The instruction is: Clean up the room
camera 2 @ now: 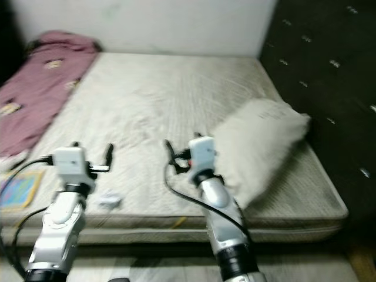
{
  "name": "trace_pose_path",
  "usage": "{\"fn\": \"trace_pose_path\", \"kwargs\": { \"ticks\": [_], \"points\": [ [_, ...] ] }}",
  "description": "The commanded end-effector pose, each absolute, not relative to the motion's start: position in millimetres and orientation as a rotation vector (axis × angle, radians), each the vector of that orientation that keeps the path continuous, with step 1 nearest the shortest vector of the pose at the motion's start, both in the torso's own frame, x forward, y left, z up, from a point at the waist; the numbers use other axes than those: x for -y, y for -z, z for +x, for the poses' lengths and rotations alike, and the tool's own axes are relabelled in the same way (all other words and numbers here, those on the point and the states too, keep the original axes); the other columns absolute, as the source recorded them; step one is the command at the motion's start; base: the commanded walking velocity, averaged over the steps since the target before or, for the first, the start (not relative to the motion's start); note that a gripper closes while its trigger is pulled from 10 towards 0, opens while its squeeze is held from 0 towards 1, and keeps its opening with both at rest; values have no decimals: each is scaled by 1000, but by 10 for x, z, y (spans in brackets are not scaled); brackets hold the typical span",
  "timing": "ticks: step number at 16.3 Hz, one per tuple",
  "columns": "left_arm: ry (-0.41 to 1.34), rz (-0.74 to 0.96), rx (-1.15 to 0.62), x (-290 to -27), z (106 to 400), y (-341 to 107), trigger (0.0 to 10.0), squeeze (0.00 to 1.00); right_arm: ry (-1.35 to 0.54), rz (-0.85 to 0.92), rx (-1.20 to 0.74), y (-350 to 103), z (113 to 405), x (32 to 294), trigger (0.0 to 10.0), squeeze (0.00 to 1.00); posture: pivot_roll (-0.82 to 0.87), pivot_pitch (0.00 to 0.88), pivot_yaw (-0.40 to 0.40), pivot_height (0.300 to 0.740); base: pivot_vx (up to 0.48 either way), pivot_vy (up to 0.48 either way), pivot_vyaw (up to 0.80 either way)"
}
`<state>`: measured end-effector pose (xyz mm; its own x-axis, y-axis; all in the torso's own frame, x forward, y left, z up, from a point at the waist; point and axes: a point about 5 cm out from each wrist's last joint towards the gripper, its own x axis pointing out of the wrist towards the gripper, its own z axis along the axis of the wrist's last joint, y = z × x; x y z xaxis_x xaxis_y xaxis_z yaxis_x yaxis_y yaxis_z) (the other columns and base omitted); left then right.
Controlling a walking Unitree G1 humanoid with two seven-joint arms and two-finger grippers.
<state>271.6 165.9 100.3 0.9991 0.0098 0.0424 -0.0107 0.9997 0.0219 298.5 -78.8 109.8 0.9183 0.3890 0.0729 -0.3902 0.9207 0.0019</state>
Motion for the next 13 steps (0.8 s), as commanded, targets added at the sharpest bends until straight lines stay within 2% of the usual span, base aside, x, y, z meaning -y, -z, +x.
{"fn": "trace_pose_path", "kwargs": {
  "ticks": [1, 4, 9, 13],
  "points": [
    [30, 3, 56, -1537, 2736, -1038, 10000, 0, -351, 5, 60, -1061, 2987, 940, 10000, 0, 96, 0, -30, 740, 315, 0, 0],
    [21, 6, 54, -1540, 2742, -1038, 10000, 0, -348, 2, 59, -1056, 2991, 950, 10000, 0, 96, 0, -33, 740, 295, 0, 0],
    [22, 6, 43, -1518, 2762, -1026, 10000, 0, -349, 2, 58, -1051, 2995, 950, 10000, 0, 96, 0, -34, 740, 0, 0, 0],
    [6, -16, 17, -1536, 2775, -998, 10000, 0, -346, 8, 54, -1046, 2997, 953, 10000, 0, 94, 0, -33, 740, 0, 480, 0]
  ]
}}
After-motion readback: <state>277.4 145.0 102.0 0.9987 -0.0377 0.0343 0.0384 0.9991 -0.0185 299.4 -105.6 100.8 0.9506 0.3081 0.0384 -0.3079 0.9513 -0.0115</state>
